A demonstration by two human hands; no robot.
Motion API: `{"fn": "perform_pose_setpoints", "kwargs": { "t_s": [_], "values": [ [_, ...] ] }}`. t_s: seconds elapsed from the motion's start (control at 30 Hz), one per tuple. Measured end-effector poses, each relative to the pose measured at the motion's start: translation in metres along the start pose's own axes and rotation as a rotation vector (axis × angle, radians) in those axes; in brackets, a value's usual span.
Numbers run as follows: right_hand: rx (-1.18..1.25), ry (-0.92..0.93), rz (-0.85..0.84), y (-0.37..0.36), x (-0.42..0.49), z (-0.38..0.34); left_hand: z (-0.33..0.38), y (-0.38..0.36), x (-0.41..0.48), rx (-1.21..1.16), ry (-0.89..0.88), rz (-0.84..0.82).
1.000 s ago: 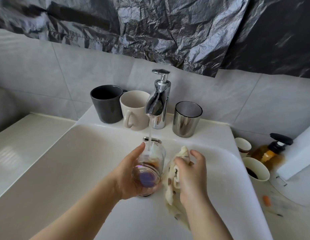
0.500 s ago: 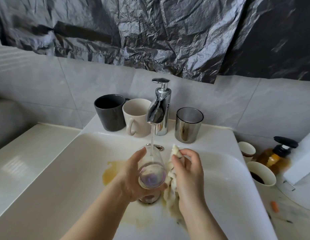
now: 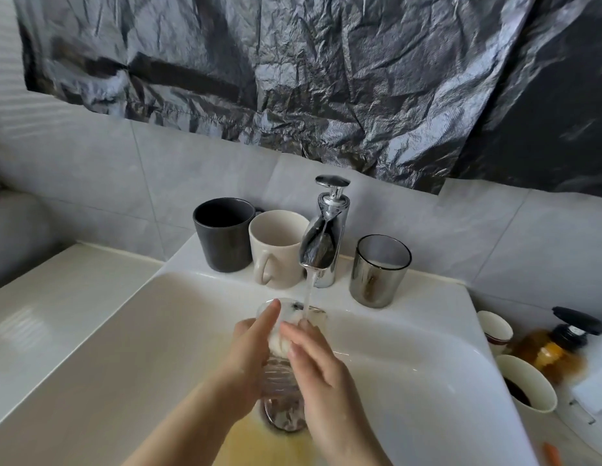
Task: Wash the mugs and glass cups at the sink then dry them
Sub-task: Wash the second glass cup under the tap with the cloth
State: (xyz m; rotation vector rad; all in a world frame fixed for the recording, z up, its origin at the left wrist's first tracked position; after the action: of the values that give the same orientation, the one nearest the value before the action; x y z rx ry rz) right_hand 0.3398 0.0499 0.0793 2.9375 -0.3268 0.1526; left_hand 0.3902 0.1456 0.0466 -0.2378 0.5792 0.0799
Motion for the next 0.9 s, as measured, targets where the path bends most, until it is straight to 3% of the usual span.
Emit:
{"fn": "perform_pose_setpoints", "kwargs": {
  "t_s": [0.2,0.33,0.47,0.57,0.63,0.8,0.9],
  "values": [
    [0.024,-0.034,0.289,0.034,0.006,0.001,-0.004,-0.012,-0.012,0.071,0.018,-0.146],
    [-0.047,0.038,0.283,0.03,0.0,0.0,-0.004,-0.013,-0.016,0.038,0.036,-0.194],
    [0.145,-0.019,0.163,0.029,0.003,-0.007,-0.006,-0.01,-0.011,-0.011,0.064,-0.155],
    [-0.153,0.117,0.097,0.018,0.0,-0.013,-0.008,-0.012,-0.008,0.006,0.06,-0.189],
    [-0.302,0.183,0.166,0.019,0.002,-0.016,-0.008,-0.015,-0.014,0.005,0.072,-0.23],
    [-0.013,0.043,0.499,0.047,0.009,-0.009,-0.007,-0.021,-0.016,-0.018,0.077,-0.23],
    [0.052,0.004,0.311,0.031,0.004,-0.001,-0.002,-0.016,-0.011,-0.027,0.044,-0.194]
  ]
}}
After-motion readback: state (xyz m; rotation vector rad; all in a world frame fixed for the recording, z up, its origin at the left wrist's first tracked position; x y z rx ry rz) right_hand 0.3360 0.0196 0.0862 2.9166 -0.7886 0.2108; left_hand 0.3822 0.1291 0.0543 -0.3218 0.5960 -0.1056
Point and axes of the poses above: each hand's wrist, its own x-axis towards the middle knuckle, its own y-axis out of the back of the hand, z = x × y, the point moved 5 cm from there along x, towards the middle knuckle, and after that the axes turned 10 degrees about z, right-handed, at the moved point
